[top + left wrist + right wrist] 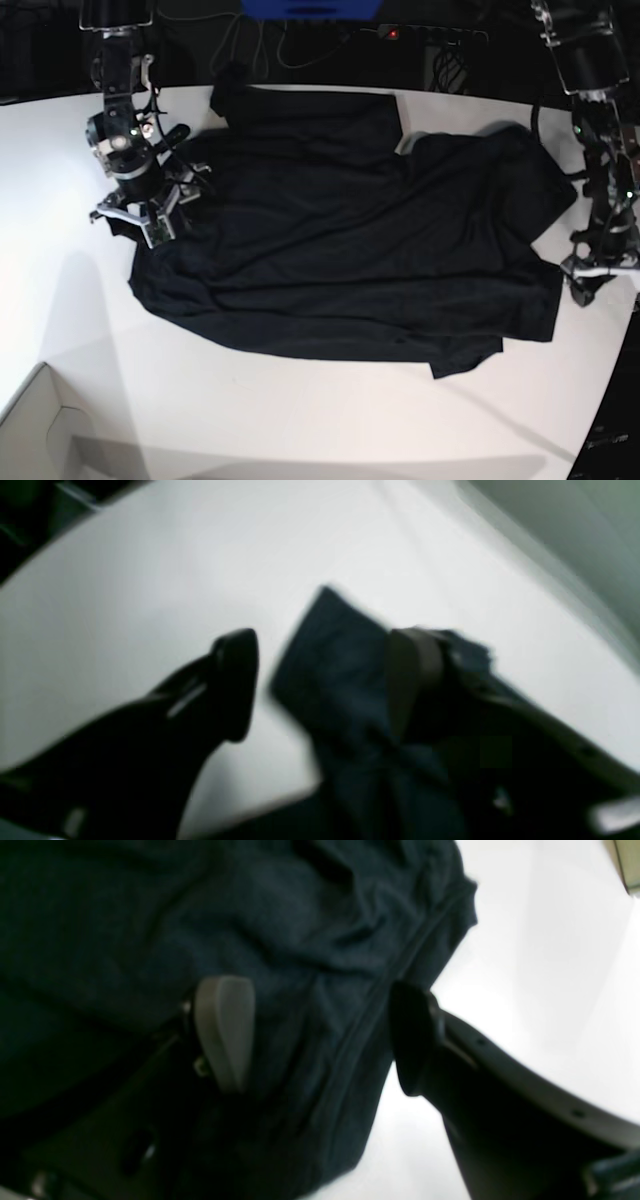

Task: Layout the t-shirt on the table in an organized manner, then fold the t-shirt properly
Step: 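Grasp the shirt body with the right gripper and pull it toward the left gripper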

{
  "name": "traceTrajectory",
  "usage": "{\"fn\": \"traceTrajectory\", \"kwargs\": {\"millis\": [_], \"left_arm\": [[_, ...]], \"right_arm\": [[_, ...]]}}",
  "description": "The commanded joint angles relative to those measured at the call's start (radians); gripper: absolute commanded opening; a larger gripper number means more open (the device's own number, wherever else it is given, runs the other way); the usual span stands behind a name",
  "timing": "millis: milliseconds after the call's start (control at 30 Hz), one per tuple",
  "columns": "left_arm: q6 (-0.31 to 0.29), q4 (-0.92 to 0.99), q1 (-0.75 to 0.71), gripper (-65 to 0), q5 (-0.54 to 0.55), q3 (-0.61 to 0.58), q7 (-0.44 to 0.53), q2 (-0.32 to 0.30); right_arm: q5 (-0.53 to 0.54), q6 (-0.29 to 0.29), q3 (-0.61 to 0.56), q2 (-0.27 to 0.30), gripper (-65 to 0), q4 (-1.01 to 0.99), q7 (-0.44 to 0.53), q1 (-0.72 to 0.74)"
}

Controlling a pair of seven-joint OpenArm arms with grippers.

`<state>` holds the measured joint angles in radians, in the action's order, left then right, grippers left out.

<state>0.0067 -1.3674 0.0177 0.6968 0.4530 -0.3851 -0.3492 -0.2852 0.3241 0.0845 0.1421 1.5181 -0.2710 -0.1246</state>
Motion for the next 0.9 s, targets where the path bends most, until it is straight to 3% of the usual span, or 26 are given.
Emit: {"fn": "traceTrajectory", "kwargs": {"millis": [0,100,167,333,433,700,867], "left_arm": [[-0.012,-0.059,-0.022,-29.7,0.010,0.022,0.016,0.012],[-0.012,-0.126,-0.158,-32.1,0.007,0.083,0.016,0.075],[-0.012,-0.122,-0.207,-32.2,-0.004,0.096,0.016,0.106],[-0.012,-0.030,-0.258,-32.5,-0.004,0.091,0.018,0.118],[-0.012,0.038,-0.258,-37.0,-0.004,0.099,0.018,0.112],[-0.012,0.069,-0.321,-39.8,0.007,0.168,0.016,0.089],[-0.012,0.058,-0.338,-39.8,0.007,0.178,0.016,0.089]], "right_arm": [[0.005,-0.006,-0.010,-0.002,-22.9,0.023,0.031,0.038],[0.005,-0.006,-0.079,-0.011,-24.5,0.020,0.022,0.092],[0.005,-0.006,-0.142,-0.014,-29.8,0.005,0.022,0.130],[0.007,-0.006,-0.320,-0.016,-52.3,-0.084,0.023,0.239],[0.008,-0.006,-0.400,-0.048,-65.0,-0.201,0.029,0.334],[0.008,-0.006,-0.404,-0.140,-65.0,-0.591,0.036,0.596],[0.008,-0.006,-0.403,-0.147,-65.0,-0.914,0.137,0.738]]}}
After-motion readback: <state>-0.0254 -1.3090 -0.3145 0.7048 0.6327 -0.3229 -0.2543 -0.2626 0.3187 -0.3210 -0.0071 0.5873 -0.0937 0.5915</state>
